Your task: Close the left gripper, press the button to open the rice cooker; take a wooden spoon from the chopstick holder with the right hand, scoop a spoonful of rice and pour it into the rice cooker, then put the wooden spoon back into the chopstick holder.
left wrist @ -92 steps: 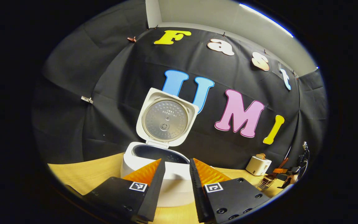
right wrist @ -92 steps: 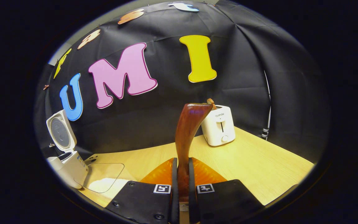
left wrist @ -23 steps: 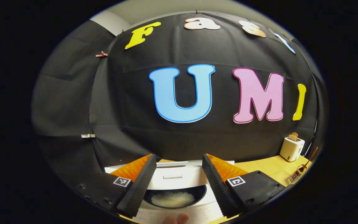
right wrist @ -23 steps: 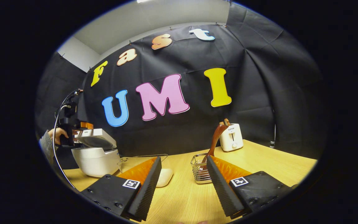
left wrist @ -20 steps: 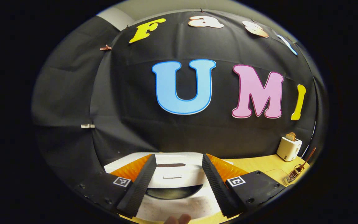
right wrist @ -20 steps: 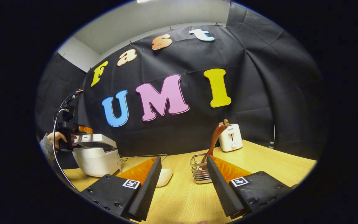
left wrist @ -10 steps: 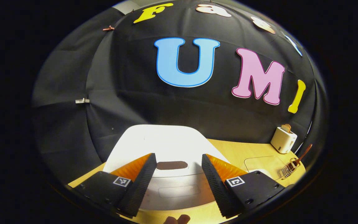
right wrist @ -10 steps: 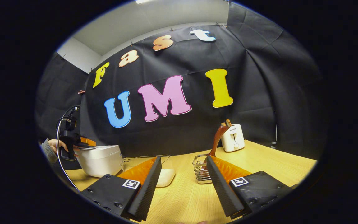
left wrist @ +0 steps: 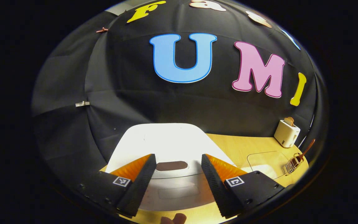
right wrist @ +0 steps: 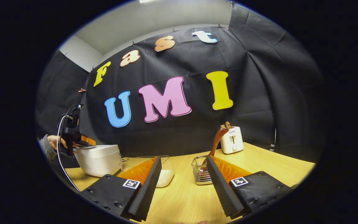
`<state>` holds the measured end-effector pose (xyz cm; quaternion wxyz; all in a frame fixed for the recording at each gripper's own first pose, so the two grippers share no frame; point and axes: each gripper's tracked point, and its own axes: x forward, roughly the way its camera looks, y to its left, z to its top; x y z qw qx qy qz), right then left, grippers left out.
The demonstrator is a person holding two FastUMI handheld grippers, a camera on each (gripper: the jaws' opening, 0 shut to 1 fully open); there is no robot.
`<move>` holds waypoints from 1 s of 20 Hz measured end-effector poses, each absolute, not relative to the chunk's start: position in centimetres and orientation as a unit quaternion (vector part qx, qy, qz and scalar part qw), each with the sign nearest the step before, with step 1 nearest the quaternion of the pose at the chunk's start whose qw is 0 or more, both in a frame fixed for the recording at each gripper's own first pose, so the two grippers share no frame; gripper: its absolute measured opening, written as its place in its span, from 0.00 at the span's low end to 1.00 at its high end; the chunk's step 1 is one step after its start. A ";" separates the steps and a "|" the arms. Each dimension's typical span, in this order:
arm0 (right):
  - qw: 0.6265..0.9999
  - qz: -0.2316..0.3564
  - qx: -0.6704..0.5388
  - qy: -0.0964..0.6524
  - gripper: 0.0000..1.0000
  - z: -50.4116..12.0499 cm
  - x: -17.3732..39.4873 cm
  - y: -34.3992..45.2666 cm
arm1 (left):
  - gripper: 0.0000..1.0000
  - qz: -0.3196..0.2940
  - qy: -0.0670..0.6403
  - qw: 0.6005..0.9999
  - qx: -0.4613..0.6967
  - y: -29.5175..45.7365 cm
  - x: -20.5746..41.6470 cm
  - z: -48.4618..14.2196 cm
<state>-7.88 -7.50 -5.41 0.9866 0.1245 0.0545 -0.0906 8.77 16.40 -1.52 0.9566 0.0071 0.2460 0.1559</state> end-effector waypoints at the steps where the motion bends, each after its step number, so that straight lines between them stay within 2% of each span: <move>1: 0.986 -0.092 0.127 0.053 0.90 -5.3 -7.9 -7.6 | 0.96 0.155 0.250 0.956 0.010 16.4 8.8 -1.5; 3: 0.986 -0.095 0.125 0.051 0.90 -5.2 -7.9 -7.9 | 0.98 0.160 0.241 0.957 0.003 16.6 8.8 -1.0; 5: 0.987 -0.100 0.120 0.048 0.90 -4.9 -8.1 -8.4 | 0.94 0.162 0.219 0.962 -0.007 16.5 9.1 0.4; 10: 0.987 -0.117 0.106 0.024 0.90 -2.8 -8.7 -10.5 | 0.95 0.146 0.138 0.979 -0.040 13.2 9.3 4.4; 14: 0.983 -0.169 0.057 -0.052 0.92 3.7 -10.9 -16.6 | 0.95 0.076 0.045 0.991 -0.103 3.2 9.3 6.4; 15: 0.979 -0.186 0.046 -0.067 0.81 5.1 -11.6 -18.5 | 0.95 0.056 0.024 0.991 -0.118 0.1 9.4 6.4; 16: 0.976 -0.202 0.038 -0.075 0.84 6.3 -12.4 -20.7 | 0.95 0.037 0.008 0.990 -0.134 -3.1 9.4 6.4; 17: 0.972 -0.219 0.030 -0.077 0.97 7.0 -13.2 -22.8 | 0.95 0.017 -0.003 0.988 -0.151 -6.4 9.5 6.1; 20: 0.965 -0.253 0.005 -0.070 0.98 7.7 -14.4 -29.3 | 0.95 -0.049 0.001 0.980 -0.195 -17.6 9.7 3.1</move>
